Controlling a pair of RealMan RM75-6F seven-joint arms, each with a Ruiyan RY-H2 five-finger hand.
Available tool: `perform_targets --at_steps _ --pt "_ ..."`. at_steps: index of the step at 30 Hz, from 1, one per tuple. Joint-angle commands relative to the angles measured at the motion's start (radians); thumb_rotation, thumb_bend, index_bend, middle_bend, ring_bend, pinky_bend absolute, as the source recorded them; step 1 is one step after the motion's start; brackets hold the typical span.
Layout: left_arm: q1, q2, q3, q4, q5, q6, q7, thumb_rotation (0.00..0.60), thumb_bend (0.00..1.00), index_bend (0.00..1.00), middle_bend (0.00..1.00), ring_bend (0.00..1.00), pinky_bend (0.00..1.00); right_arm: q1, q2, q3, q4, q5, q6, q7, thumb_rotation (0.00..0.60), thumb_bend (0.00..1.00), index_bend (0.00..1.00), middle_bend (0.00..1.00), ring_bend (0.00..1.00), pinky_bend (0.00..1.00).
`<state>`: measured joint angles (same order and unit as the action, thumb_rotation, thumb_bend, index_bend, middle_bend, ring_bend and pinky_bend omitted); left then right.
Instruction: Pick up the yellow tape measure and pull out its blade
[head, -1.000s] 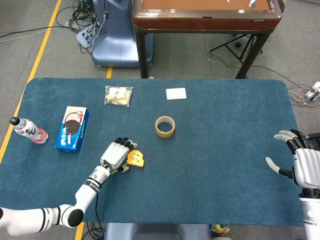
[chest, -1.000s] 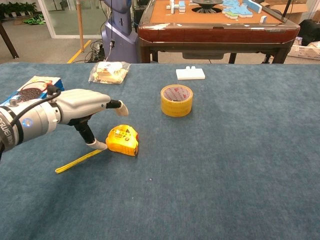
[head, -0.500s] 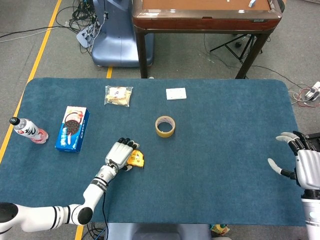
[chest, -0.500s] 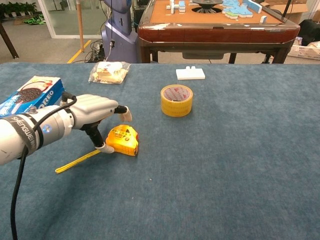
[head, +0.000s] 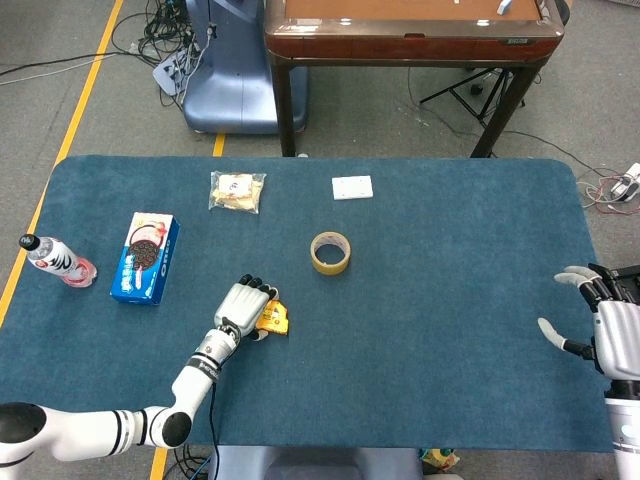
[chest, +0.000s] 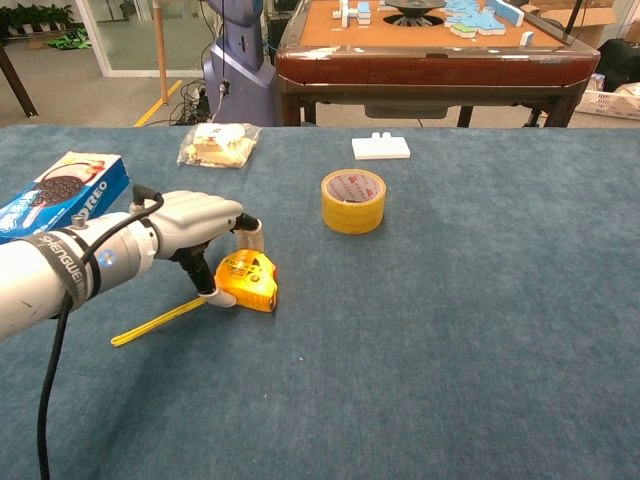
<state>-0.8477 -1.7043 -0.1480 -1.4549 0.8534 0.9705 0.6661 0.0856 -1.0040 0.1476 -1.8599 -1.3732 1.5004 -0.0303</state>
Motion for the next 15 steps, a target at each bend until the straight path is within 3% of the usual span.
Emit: perform_targets --at_steps 1,8,15 --pt "0.001 -0.009 -0.004 0.014 0.008 -0.006 -0.029 0.6 0.18 0.39 0.41 0.23 0.11 -0.001 0.001 0.0 -0.001 0.0 0.001 0.0 0.6 0.28 0.32 0.26 0.14 0.22" --pt "0.023 -0.001 -0.051 0.019 0.0 -0.045 -0.183 0.6 0.18 0.49 0.52 0.32 0.12 0.008 0.002 0.004 -0.018 -0.012 -0.003 -0.016 0.6 0.28 0.31 0.26 0.14 0.22" --pt "0.061 0.112 -0.118 -0.072 -0.012 -0.063 -0.335 0.6 0.18 0.5 0.53 0.32 0.13 0.096 -0.045 0.026 -0.057 -0.044 -0.084 -0.08 0.6 0.28 0.31 0.26 0.14 0.22"
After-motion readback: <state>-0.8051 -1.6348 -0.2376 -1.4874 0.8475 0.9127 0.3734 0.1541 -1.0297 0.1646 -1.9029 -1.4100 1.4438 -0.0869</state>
